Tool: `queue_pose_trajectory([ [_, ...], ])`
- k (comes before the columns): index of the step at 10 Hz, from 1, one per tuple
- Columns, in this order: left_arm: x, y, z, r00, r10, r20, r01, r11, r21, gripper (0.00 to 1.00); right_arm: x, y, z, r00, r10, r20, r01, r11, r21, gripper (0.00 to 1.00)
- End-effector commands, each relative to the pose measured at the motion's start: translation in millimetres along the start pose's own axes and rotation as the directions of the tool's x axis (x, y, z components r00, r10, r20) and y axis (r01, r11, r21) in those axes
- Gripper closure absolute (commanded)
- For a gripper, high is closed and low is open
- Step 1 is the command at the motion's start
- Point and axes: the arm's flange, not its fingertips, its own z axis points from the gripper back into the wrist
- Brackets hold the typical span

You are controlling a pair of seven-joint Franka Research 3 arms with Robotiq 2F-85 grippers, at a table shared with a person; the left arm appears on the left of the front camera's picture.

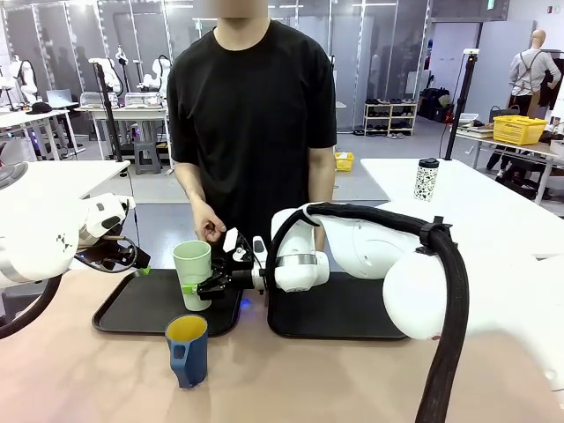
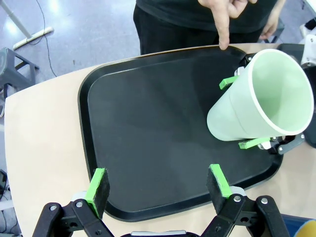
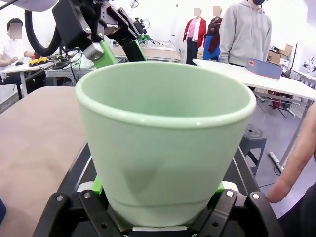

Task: Sort and store the cups by type.
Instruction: Place the picked Reusable plastic cup into the Flat Tray indicated by the person.

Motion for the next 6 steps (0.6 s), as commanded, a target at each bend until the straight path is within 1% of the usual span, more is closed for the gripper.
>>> queue_pose_trajectory([
  [1,1.0,-0.3,0.6,1.000,0.005,0.004,-0.005,1.000,0.003,0.00,4.4,-0.8,-2.9,1.000,0.015,-0.010,-0.015,1.000,-0.013,0.15],
  [2,1.0,-0.3,0.6,1.000,0.005,0.004,-0.005,1.000,0.003,0.00,4.8,-0.6,-2.8,1.000,0.003,-0.012,-0.003,1.000,-0.012,0.15],
  [3,1.0,-0.3,0.6,1.000,0.005,0.004,-0.005,1.000,0.003,0.00,5.1,0.3,-3.0,1.000,-0.004,-0.015,0.004,1.000,-0.009,0.10],
  [4,1.0,-0.3,0.6,1.000,0.005,0.004,-0.005,1.000,0.003,0.00,5.9,0.8,-2.0,1.000,-0.005,-0.015,0.005,1.000,-0.012,0.00],
  [6,1.0,-0.3,0.6,1.000,0.005,0.004,-0.005,1.000,0.003,0.00,8.5,2.2,0.9,1.000,-0.007,-0.015,0.006,1.000,-0.019,0.00],
])
